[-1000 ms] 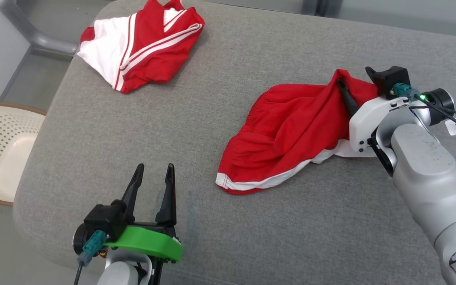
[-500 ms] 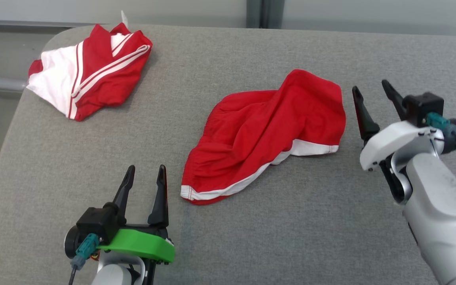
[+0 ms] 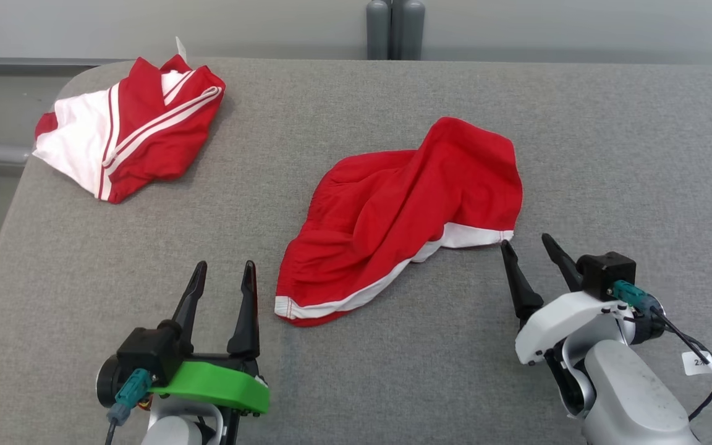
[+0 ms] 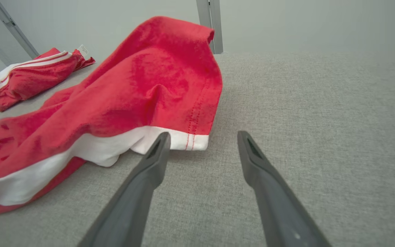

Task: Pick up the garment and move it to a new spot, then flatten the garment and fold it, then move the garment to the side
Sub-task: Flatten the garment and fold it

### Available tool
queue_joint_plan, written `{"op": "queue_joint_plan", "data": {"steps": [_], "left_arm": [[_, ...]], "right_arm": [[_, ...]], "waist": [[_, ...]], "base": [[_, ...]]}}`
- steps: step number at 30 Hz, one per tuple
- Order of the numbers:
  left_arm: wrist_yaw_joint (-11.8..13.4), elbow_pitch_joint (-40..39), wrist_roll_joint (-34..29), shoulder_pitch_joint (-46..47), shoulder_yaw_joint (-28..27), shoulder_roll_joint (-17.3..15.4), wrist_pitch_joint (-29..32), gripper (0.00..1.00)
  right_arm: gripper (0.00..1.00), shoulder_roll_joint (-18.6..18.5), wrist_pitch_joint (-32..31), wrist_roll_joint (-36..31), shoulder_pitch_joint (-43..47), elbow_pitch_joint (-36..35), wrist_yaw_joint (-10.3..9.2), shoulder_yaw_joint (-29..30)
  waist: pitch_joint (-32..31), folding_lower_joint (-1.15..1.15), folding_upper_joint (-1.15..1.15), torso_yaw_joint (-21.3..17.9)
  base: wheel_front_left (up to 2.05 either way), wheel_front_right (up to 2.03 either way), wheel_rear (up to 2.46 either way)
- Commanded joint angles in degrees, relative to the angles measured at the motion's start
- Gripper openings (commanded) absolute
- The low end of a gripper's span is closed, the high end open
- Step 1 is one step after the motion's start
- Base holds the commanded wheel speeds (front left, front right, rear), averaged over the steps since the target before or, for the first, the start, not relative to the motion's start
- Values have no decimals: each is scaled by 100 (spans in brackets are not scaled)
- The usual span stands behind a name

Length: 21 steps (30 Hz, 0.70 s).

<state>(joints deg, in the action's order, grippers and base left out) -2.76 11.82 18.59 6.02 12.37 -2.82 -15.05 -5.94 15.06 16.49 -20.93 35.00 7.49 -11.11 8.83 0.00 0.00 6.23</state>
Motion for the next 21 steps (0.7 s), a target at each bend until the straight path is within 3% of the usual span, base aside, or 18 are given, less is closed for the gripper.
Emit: {"op": "queue_joint_plan", "data": {"steps": [1,10,11,12,13,15,21], "left_arm": [[-24,-6,-27,-7,-28,-14,-19,100],[12,-9,24,124,17,-14,-19,100],[12,-6,32,121,14,-13,-19,100],[13,-6,41,123,7,-14,-19,100],[23,-12,46,119,-13,-14,-19,100],[35,-22,51,98,-28,-14,-19,100],[56,-37,76,12,-80,-13,-19,100]], "right_arm": [[100,27,16,-8,-106,120,1,-12],[100,68,17,-62,-652,1075,1,117],[96,48,17,-80,-707,1152,1,120],[47,38,17,-83,-739,1205,1,124],[27,45,17,-80,-757,1240,1,118],[0,25,17,-42,-757,1236,1,125],[0,-63,17,27,-529,862,1,233]], "waist": [[54,0,0,75],[269,0,0,479],[282,0,0,519],[291,0,0,549],[297,0,0,566],[296,0,0,584],[220,0,0,439]], "base": [[0,0,0],[0,0,0],[0,0,0],[0,0,0],[0,0,0],[0,0,0],[0,0,0]]}}
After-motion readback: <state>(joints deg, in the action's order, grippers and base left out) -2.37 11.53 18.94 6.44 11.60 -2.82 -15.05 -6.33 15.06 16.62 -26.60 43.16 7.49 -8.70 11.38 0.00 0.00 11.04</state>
